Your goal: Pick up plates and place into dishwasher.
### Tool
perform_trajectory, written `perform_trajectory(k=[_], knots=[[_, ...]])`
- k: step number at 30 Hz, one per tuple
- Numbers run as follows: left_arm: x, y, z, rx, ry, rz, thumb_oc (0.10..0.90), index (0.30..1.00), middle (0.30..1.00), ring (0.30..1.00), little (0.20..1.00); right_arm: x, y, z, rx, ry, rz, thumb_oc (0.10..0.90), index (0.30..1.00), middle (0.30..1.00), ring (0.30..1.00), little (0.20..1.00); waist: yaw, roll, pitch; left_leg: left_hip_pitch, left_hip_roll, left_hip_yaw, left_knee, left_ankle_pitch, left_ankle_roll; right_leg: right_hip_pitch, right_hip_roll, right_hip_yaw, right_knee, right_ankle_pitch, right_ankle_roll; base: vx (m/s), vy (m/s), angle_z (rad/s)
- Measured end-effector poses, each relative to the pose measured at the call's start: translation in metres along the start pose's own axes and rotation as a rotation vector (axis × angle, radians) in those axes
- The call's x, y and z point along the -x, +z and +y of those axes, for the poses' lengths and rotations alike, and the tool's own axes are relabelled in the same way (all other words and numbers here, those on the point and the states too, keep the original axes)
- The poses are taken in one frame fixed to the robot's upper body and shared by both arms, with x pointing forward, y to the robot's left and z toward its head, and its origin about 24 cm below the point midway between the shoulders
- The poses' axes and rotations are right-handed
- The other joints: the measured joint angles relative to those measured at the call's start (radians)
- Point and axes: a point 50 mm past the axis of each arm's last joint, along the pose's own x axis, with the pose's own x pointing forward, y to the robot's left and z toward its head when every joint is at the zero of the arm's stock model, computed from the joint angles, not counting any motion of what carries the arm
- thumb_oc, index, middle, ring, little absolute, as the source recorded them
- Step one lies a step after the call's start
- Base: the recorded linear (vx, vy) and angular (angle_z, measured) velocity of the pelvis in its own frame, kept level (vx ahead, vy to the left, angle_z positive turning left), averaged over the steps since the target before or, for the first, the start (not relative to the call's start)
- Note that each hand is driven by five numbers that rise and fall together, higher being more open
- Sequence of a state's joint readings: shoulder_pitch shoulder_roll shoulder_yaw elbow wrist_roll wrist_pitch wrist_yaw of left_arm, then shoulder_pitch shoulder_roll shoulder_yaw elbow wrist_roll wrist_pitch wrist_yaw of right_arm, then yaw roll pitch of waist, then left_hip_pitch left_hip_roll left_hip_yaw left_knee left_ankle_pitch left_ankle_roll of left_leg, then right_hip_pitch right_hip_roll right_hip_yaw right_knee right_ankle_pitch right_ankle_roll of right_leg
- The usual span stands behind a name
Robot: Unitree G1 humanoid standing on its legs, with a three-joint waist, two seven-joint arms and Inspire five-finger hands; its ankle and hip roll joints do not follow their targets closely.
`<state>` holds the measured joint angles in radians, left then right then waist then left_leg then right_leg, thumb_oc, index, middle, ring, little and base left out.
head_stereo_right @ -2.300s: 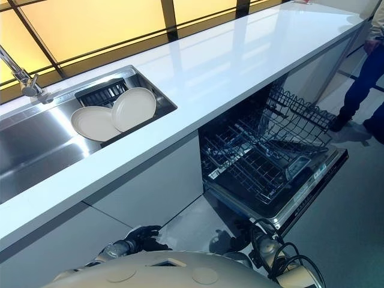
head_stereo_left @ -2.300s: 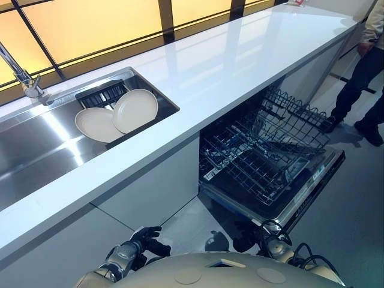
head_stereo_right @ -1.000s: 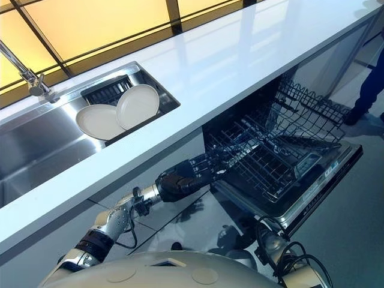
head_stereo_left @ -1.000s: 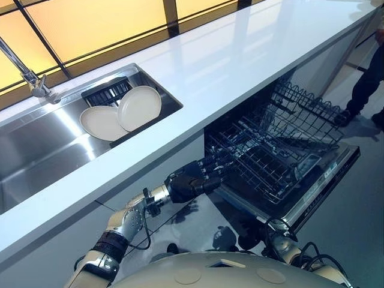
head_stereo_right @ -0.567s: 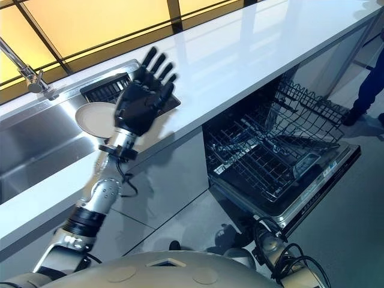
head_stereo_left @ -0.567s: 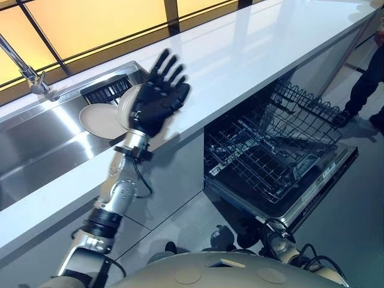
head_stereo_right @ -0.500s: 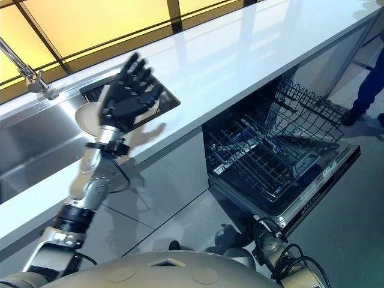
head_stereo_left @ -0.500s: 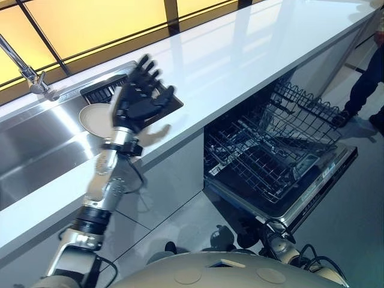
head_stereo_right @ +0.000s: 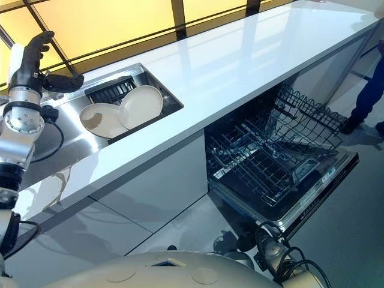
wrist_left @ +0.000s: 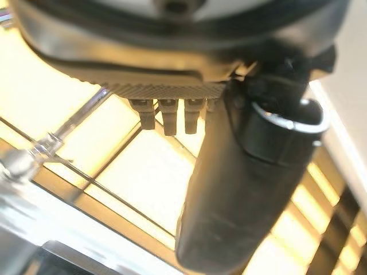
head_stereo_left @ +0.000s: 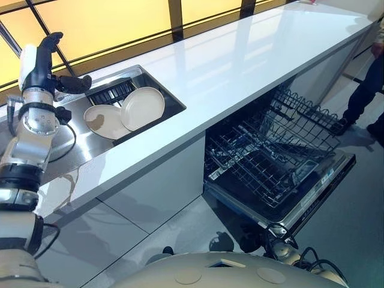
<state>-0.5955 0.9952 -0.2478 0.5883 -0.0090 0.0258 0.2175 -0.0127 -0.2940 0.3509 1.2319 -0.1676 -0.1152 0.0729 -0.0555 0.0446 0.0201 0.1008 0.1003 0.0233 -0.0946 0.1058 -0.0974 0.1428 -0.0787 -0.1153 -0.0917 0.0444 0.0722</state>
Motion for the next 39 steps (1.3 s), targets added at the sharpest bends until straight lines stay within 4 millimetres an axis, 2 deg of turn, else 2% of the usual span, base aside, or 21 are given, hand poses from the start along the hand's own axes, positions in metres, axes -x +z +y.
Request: perform_trajectory(k=[7, 11, 13, 18, 20, 24, 29, 35, 39], knots=[[-0.017, -0.001, 0.003, -0.119, -0.152, 0.086, 0.8, 0.9, 0.9, 0.9, 0.9, 0.001, -0.005, -0.006, 0.007, -0.012, 0.023, 0.8, 0.9, 0.9, 0.9, 0.9, -0.012, -0.002, -0.001, -0.006, -0.009, 0.009, 0.001, 0.003, 0.005, -0.017, -0.009, 0.016, 0.01, -0.001, 0.002, 0.07, 0.127, -0.04], [-0.025, 0.0, 0.01, -0.115, -0.204, 0.143, 0.8, 0.9, 0.9, 0.9, 0.9, 0.004, -0.015, -0.013, 0.017, -0.026, 0.064, 0.8, 0.9, 0.9, 0.9, 0.9, -0.033, -0.013, 0.013, -0.008, -0.018, 0.025, 0.003, 0.002, 0.013, -0.044, -0.02, 0.031, 0.046, -0.009, 0.013, 0.07, 0.133, -0.11], [-0.029, 0.004, 0.016, -0.063, -0.208, 0.16, 0.8, 0.9, 0.9, 0.9, 0.9, 0.005, -0.02, -0.013, 0.019, -0.027, 0.083, 0.8, 0.9, 0.9, 0.9, 0.9, -0.044, -0.023, 0.032, -0.008, -0.023, 0.028, 0.005, 0.004, 0.016, -0.052, -0.024, 0.043, 0.06, -0.012, 0.017, 0.07, 0.103, -0.04], [-0.029, 0.0, 0.017, 0.084, -0.241, 0.218, 0.8, 0.9, 0.9, 0.9, 0.9, 0.01, -0.038, -0.003, 0.01, -0.004, 0.132, 0.8, 0.9, 0.9, 0.9, 0.9, -0.068, -0.034, 0.077, -0.017, -0.039, 0.058, 0.006, 0.0, 0.026, -0.088, -0.04, 0.077, 0.095, -0.024, 0.033, 0.07, 0.09, -0.12], [-0.029, -0.001, 0.015, 0.117, -0.257, 0.236, 0.8, 0.9, 0.9, 0.9, 0.9, 0.011, -0.042, 0.0, 0.007, 0.002, 0.14, 0.8, 0.9, 0.9, 0.9, 0.9, -0.085, -0.039, 0.086, -0.026, -0.044, 0.059, 0.006, 0.001, 0.031, -0.099, -0.045, 0.081, 0.099, -0.028, 0.037, 0.06, 0.066, -0.04], [-0.029, 0.001, 0.01, 0.175, -0.285, 0.242, 0.8, 0.9, 0.9, 0.9, 0.9, 0.012, -0.045, 0.002, 0.006, 0.007, 0.139, 0.8, 0.9, 0.9, 0.9, 0.9, -0.092, -0.055, 0.11, -0.035, -0.053, 0.068, 0.006, 0.0, 0.038, -0.119, -0.05, 0.103, 0.119, -0.028, 0.038, 0.05, 0.027, -0.07], [-0.03, 0.005, 0.005, 0.241, -0.328, 0.246, 0.8, 0.9, 0.9, 0.9, 0.9, 0.011, -0.039, 0.0, 0.0, -0.003, 0.115, 0.8, 0.9, 0.9, 0.9, 0.9, -0.09, -0.076, 0.135, -0.062, -0.052, 0.066, 0.067, -0.027, 0.04, -0.12, -0.052, 0.106, 0.122, -0.028, 0.038, 0.04, 0.005, 0.03], [-0.029, 0.0, 0.001, 0.256, -0.375, 0.282, 0.8, 0.9, 0.9, 0.9, 0.9, 0.007, -0.02, -0.009, -0.006, -0.041, 0.048, 0.8, 0.9, 0.9, 0.9, 0.9, -0.091, -0.079, 0.142, -0.1, -0.051, 0.067, 0.159, -0.079, 0.04, -0.119, -0.055, 0.11, 0.123, -0.028, 0.039, 0.02, -0.008, -0.01], [-0.031, -0.001, 0.004, 0.268, -0.395, 0.297, 0.8, 0.9, 0.9, 0.9, 0.9, 0.006, -0.018, -0.01, -0.009, -0.046, 0.04, 0.8, 0.9, 0.9, 0.9, 0.9, -0.092, -0.084, 0.145, -0.131, -0.05, 0.067, 0.226, -0.116, 0.042, -0.119, -0.057, 0.113, 0.127, -0.031, 0.042, 0.03, 0.001, -0.01]])
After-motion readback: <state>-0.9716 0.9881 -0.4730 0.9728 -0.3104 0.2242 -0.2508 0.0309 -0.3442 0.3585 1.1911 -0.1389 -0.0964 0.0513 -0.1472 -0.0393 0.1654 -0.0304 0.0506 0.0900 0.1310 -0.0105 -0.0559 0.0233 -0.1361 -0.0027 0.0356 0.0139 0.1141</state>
